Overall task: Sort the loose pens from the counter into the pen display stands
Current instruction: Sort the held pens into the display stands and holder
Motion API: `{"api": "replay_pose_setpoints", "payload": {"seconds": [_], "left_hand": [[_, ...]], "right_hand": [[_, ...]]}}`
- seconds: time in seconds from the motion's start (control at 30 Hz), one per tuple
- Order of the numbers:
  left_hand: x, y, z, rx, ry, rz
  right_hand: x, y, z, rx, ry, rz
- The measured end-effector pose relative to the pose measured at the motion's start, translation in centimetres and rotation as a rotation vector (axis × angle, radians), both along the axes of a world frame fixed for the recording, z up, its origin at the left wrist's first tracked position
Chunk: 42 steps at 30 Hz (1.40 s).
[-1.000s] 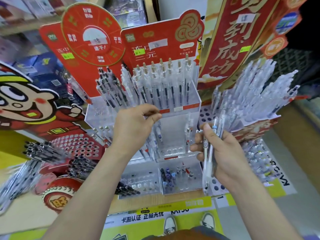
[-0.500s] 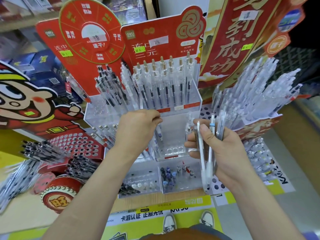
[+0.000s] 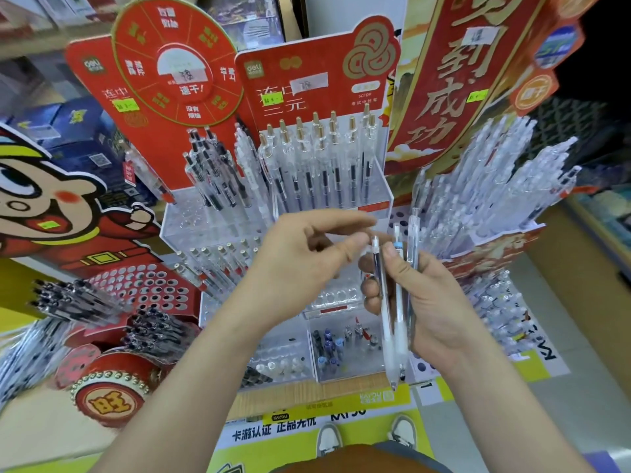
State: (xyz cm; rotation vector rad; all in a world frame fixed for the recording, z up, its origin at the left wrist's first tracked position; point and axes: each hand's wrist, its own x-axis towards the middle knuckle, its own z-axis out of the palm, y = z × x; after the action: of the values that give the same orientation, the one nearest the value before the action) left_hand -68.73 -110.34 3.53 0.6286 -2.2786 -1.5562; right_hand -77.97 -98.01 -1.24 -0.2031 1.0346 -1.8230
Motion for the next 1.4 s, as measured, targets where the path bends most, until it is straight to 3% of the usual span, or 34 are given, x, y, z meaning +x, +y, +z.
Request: {"api": "replay_pose_setpoints", "payload": {"seconds": [0.07, 0.17, 0.3, 0.43, 0.57, 0.67, 0.83, 0.97, 1.17, 1.4], "left_hand": [[-0.1, 0.6, 0.1, 0.156, -0.004, -0.072], [-0.4, 0.4, -0.3, 0.291, 0.044, 0.003], [-0.4, -0.4, -0.3, 0.230, 0.129, 0.189], [-0.3, -0.4, -0.5, 0.246, 0.137, 0.238], [0.0, -1.1, -0.8, 0.440, 0.121, 0.121], [0.6, -1.8, -0.6, 0.479, 0.115, -0.006], [0.7, -2.0, -0.6, 0.406, 0.109, -0.041], [0.6, -2.1, -0.3, 0.410, 0.246, 0.022], [-0.3, -2.0, 1.6, 0.272, 0.457, 0.084], [-4.0, 3.4, 0.1, 0.010, 0.309, 0.041]], "right_hand": [[0.2, -0.1, 0.2, 0.007, 0.016, 0.000], [0.5, 0.1, 0.6, 0.044, 0.075, 0.035], [0.3, 0.5, 0.8, 0.104, 0.227, 0.142], [0.0, 0.7, 0.6, 0.125, 0.318, 0.228], [0.2, 0.9, 0.4, 0.061, 0.260, 0.217], [0.4, 0.9, 0.4, 0.018, 0.179, 0.214], [0.6, 0.9, 0.4, -0.006, 0.131, 0.230], [0.2, 1.6, 0.6, 0.049, 0.193, 0.187], [-3.9, 5.3, 0.9, 0.277, 0.410, -0.187], [-8.3, 10.9, -1.0, 0.214, 0.156, -0.344]]}}
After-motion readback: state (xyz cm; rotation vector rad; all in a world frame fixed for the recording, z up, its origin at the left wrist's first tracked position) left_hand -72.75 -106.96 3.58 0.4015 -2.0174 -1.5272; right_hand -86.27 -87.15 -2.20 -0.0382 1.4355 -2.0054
